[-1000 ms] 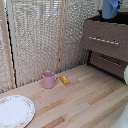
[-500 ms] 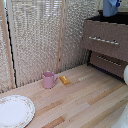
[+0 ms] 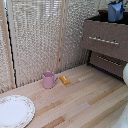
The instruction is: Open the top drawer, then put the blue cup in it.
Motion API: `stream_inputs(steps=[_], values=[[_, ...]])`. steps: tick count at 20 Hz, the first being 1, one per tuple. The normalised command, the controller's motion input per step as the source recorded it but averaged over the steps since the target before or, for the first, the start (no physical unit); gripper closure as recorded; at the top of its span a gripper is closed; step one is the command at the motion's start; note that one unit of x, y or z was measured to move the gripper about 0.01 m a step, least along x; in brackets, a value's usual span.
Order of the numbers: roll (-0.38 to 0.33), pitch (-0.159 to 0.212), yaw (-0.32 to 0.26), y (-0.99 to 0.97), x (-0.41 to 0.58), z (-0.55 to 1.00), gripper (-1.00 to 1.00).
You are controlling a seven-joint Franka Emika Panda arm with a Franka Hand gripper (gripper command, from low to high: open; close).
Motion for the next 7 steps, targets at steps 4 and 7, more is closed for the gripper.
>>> stream_inputs(steps=[4, 7], values=[[0.094, 0.028, 0.007, 0.05, 0.013, 0.87, -1.0], [0.021, 0.0, 0.046, 0.15, 0.0, 0.65, -1.0]])
